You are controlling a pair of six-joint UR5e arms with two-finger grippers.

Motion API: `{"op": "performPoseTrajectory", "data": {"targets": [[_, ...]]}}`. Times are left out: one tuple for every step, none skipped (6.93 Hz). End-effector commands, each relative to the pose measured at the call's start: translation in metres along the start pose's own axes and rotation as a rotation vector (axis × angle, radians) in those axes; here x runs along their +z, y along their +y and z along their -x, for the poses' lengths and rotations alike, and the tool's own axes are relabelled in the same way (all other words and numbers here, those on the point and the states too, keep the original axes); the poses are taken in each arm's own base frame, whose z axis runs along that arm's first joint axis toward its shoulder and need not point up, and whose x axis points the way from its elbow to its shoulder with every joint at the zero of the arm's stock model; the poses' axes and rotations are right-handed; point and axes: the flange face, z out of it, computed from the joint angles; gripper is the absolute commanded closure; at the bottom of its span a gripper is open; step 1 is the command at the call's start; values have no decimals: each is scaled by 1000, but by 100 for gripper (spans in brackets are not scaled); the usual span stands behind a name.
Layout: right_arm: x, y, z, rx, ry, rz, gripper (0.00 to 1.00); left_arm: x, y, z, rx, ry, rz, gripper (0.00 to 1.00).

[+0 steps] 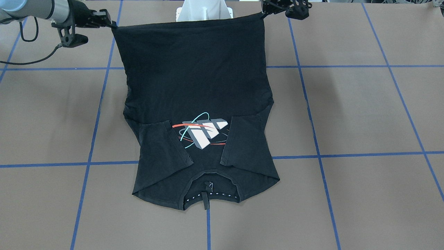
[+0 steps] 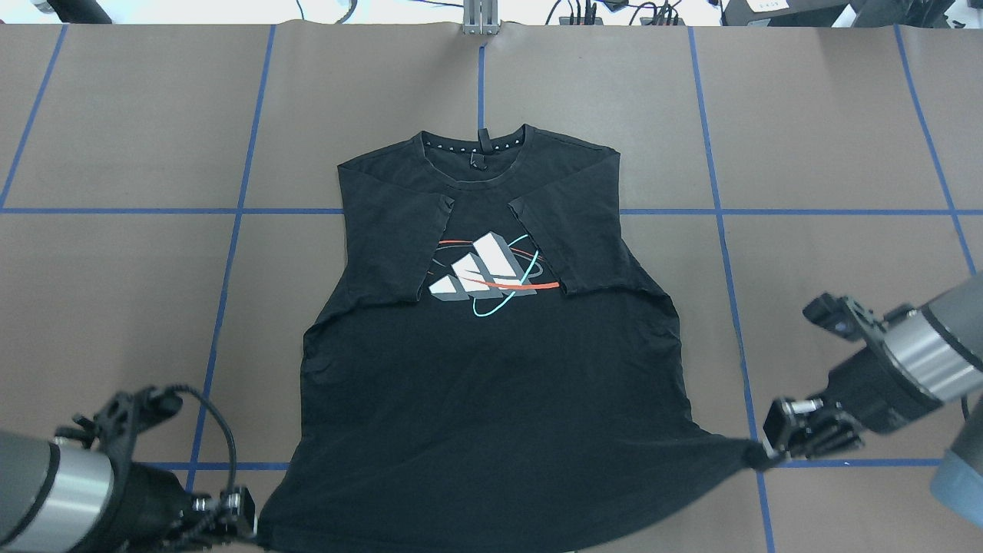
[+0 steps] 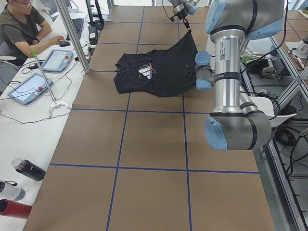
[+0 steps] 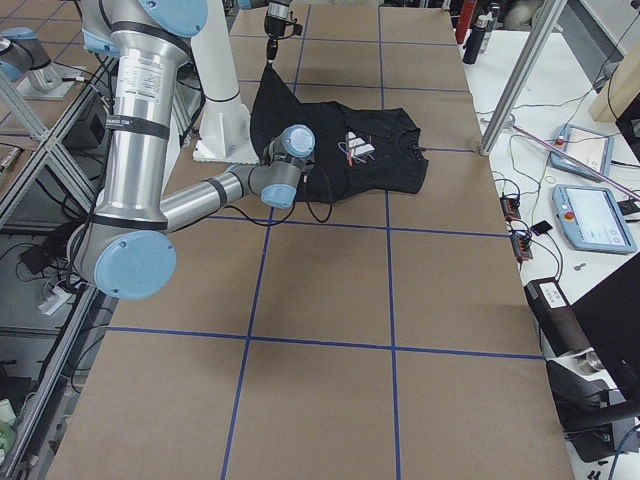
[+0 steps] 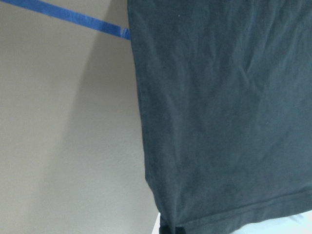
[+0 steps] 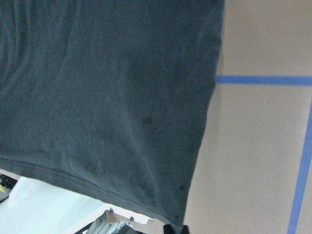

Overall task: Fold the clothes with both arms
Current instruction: 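Lift both hem corners and carry them toward the collar with both grippers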

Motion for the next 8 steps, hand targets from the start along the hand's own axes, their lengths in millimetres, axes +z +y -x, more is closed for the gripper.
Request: {"op": "performPoseTrajectory", "data": {"targets": [[-43,-41,8,4,-43,-137,100,-19,-53,-28,79,68,-102,100],[-62,-67,16,5,-62,-195,100,-8,-91,-35,60,67,-161,100],[-70,-95,20,18,-67,-235,100,-9,-127,-46,82,74,-222,100],[-74,-131,21,40,-65,-266,100,-18,-158,-49,94,71,-282,100],[-75,-159,26,43,-59,-316,100,-26,-185,-52,82,73,-331,100],[-80,-176,31,52,-58,-346,100,-36,-210,-63,71,86,-375,100],[-90,-189,32,61,-61,-369,100,-37,-235,-72,57,87,-406,100],[-102,-204,35,69,-65,-395,100,-31,-263,-74,42,73,-428,100]]}}
